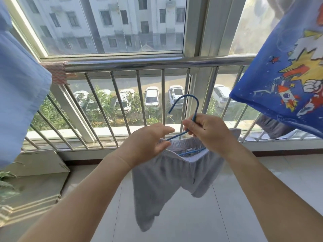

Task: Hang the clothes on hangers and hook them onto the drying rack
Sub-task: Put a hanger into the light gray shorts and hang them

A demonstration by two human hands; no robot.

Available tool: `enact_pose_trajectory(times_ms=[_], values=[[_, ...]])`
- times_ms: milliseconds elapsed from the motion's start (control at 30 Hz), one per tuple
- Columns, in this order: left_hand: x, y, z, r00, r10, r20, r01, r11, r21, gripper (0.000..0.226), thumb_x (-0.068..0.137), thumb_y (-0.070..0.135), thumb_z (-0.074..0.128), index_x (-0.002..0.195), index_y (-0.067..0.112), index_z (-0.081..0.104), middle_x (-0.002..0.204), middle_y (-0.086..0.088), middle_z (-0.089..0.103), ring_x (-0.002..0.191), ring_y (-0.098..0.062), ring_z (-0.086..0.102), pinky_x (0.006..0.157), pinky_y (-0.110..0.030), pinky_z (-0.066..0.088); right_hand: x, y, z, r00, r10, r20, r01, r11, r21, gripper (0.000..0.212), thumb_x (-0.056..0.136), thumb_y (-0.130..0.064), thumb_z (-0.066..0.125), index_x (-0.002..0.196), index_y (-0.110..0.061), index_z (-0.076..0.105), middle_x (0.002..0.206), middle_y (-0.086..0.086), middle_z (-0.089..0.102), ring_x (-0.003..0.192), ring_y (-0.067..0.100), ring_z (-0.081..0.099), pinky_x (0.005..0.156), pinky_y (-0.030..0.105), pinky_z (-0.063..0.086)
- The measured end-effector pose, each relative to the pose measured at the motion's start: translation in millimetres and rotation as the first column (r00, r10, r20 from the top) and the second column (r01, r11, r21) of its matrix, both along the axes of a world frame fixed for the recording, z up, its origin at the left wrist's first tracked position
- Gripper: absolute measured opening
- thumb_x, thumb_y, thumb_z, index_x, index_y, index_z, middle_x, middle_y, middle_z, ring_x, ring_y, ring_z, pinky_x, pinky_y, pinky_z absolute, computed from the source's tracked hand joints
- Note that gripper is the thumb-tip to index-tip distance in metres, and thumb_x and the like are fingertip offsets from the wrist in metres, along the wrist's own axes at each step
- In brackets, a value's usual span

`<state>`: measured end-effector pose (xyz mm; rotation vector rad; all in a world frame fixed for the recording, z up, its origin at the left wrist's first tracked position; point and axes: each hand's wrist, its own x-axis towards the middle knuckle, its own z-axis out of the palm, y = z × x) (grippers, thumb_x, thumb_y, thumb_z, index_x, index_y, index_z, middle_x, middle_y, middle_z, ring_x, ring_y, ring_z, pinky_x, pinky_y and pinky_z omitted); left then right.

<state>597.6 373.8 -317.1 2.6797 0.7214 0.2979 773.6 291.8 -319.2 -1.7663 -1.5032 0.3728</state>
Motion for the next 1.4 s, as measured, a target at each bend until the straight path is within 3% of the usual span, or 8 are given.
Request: enact_pose_trajectory(times_ms=[267, 400, 500, 633, 867, 1033, 1233, 1400], values=[[23.4, -16.0, 5.0, 0.95, 0.101, 0.295, -0.092, 0.995, -0.045, 0.015, 0.09, 0.016, 0.054, 0.091, 0.007, 0.065, 0.08, -0.008, 0.067, 0.073, -0.023, 0.059, 0.072, -0.039, 0.047, -1.1, -5.5, 29.3, 1.0, 0.008, 0.027, -0.01, 0.997, 0.078, 0.034, 0.086, -0.041, 0.056, 0.084, -0.01, 0.069, 0.07, 0.002, 0.068, 0.068, 0.02, 0.066, 0.07, 0.045, 0.054], [27.9, -15.2, 20.7, 0.887, 0.124, 0.444, -0.102, 0.992, -0.074, 0.013, 0.089, 0.013, 0.056, 0.086, 0.007, 0.067, 0.071, -0.006, 0.066, 0.067, -0.02, 0.06, 0.066, -0.031, 0.046, 12.8, -19.1, 42.9, 0.995, -0.103, -0.006, 0.103, 0.987, 0.123, 0.044, 0.067, -0.061, 0.058, 0.095, -0.029, 0.068, 0.083, -0.011, 0.07, 0.08, 0.001, 0.065, 0.078, 0.02, 0.051], [27.2, -8.3, 34.2, 0.847, 0.112, 0.519, -0.105, 0.994, -0.042, 0.011, 0.088, 0.011, 0.057, 0.087, 0.006, 0.067, 0.067, -0.004, 0.065, 0.06, -0.016, 0.058, 0.059, -0.024, 0.044, 29.8, -28.3, 46.3, 0.966, -0.177, 0.19, 0.153, 0.979, 0.138, 0.047, 0.073, -0.065, 0.056, 0.104, -0.032, 0.068, 0.088, -0.018, 0.067, 0.082, 0.004, 0.063, 0.09, 0.04, 0.047], [29.9, -2.7, 48.7, 0.819, 0.065, 0.57, -0.102, 0.994, 0.034, 0.012, 0.087, 0.013, 0.057, 0.087, 0.008, 0.067, 0.067, -0.005, 0.065, 0.06, -0.016, 0.059, 0.058, -0.031, 0.051, 44.2, -35.5, 48.8, 0.967, -0.185, 0.176, 0.142, 0.962, 0.232, 0.02, 0.084, -0.033, 0.064, 0.103, -0.035, 0.069, 0.076, -0.025, 0.064, 0.069, -0.001, 0.059, 0.071, 0.02, 0.045], [49.5, 5.8, 96.2, 0.823, -0.024, 0.568, -0.193, 0.928, 0.319, 0.028, 0.085, 0.016, 0.06, 0.112, 0.014, 0.065, 0.116, -0.003, 0.061, 0.108, -0.025, 0.055, 0.095, -0.046, 0.045, 52.9, -46.4, 87.9, 0.914, -0.382, 0.136, 0.259, 0.808, 0.529, 0.025, 0.079, -0.026, 0.068, 0.102, -0.035, 0.07, 0.08, -0.023, 0.069, 0.068, -0.006, 0.062, 0.054, 0.013, 0.046], [66.6, 2.0, 126.1, 0.852, -0.067, 0.519, -0.235, 0.838, 0.493, 0.041, 0.086, 0.03, 0.042, 0.119, 0.014, 0.058, 0.113, -0.003, 0.061, 0.102, -0.026, 0.059, 0.087, -0.036, 0.043, 64.0, -50.8, 119.4, 0.846, -0.525, 0.089, 0.361, 0.689, 0.628, 0.021, 0.08, -0.028, 0.068, 0.099, -0.036, 0.071, 0.078, -0.014, 0.072, 0.065, 0.007, 0.065, 0.055, 0.032, 0.051], [83.9, -1.4, 149.8, 0.858, -0.115, 0.5, -0.233, 0.781, 0.58, 0.048, 0.087, 0.033, 0.044, 0.132, 0.015, 0.045, 0.12, 0.0, 0.061, 0.114, -0.019, 0.047, 0.096, -0.045, 0.04, 68.5, -60.2, 147.0, 0.78, -0.622, 0.071, 0.401, 0.583, 0.707, 0.017, 0.083, -0.039, 0.062, 0.099, -0.039, 0.068, 0.076, -0.023, 0.065, 0.076, 0.004, 0.06, 0.056, 0.018, 0.044], [96.5, -11.4, 174.8, 0.892, -0.091, 0.442, -0.165, 0.846, 0.507, 0.06, 0.087, 0.057, 0.008, 0.141, 0.037, -0.009, 0.153, 0.014, -0.004, 0.141, -0.002, -0.012, 0.114, -0.032, -0.01, 70.6, -69.3, 173.4, 0.732, -0.681, 0.02, 0.412, 0.467, 0.782, 0.025, 0.081, -0.043, 0.058, 0.105, -0.041, 0.062, 0.08, -0.023, 0.067, 0.076, 0.009, 0.066, 0.065, 0.025, 0.047]])
